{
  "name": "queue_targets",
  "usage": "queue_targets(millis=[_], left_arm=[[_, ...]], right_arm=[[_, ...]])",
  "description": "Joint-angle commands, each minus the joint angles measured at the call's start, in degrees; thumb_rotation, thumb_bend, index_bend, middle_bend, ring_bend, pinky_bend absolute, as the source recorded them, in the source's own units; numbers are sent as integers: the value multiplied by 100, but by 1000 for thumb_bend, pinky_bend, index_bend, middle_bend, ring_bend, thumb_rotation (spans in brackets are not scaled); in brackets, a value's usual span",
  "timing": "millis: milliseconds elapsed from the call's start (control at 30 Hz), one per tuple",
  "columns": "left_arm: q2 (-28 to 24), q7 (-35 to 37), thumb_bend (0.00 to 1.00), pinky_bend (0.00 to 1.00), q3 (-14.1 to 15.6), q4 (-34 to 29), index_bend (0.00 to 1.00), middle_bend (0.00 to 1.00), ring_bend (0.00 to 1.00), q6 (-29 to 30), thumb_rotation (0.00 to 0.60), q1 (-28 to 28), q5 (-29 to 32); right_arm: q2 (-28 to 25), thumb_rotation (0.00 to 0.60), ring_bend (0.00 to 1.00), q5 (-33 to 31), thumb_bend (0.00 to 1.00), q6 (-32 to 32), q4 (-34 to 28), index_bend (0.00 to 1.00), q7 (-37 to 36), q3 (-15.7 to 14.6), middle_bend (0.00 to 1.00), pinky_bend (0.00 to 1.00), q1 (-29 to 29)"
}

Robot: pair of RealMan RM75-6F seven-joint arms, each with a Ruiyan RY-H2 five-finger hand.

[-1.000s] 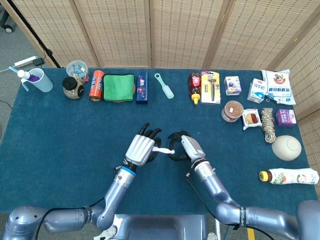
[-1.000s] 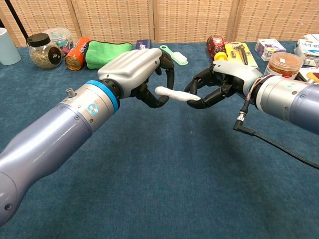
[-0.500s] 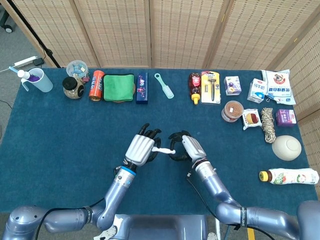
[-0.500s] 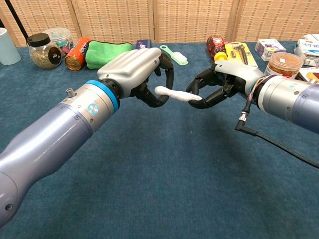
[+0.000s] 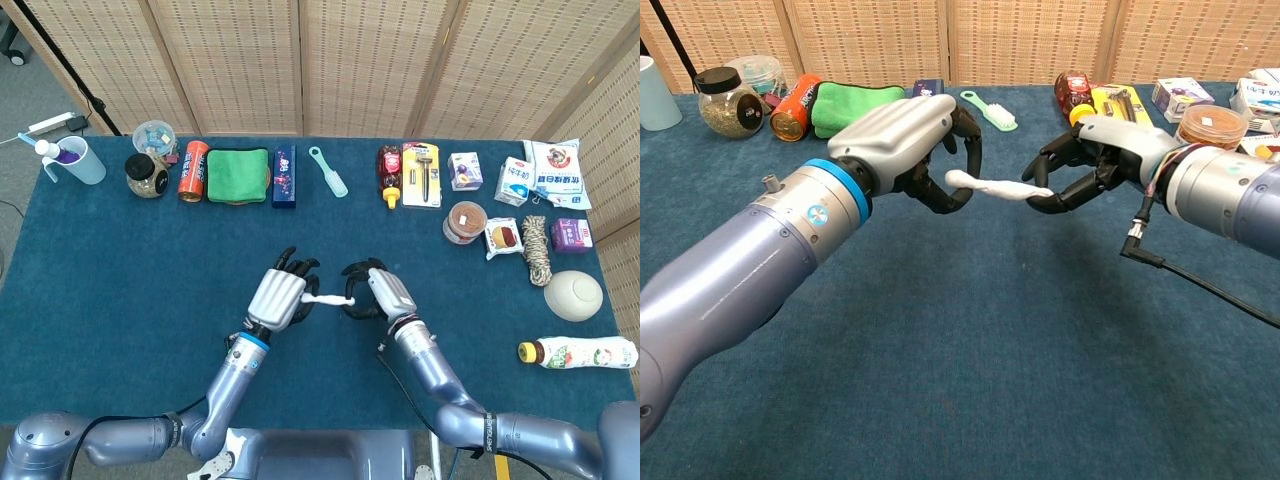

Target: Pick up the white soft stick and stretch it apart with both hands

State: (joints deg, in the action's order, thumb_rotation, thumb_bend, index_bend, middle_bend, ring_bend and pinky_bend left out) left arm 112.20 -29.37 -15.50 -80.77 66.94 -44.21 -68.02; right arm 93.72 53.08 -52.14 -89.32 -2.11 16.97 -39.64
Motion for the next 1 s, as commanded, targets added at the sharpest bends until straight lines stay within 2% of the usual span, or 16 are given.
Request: queue_targets(millis=[33,400,667,1000], left_arm=[[-60,30,380,95,2,-19,624,274,296,16,600,30,-4],[-380,226,380,95,1,-110,624,274,296,70,600,169,-19],[-862,391,380,95,-1,-264,624,274,295,147,600,323,-86],[-1200,546,373,95,11,-356,624,274,295,201,600,443,-102]], right_arm=[[-26,600,172,0,355,-6,-3,636,13,-5,286,0,8],[-180,600,172,-7,356,-88,30,636,57,0,286,0,73],[-428,600,172,-41,356,-150,58,636,13,30,286,0,192],[-607,600,172,-36,355,-194,33,636,-24,42,285,0,281]])
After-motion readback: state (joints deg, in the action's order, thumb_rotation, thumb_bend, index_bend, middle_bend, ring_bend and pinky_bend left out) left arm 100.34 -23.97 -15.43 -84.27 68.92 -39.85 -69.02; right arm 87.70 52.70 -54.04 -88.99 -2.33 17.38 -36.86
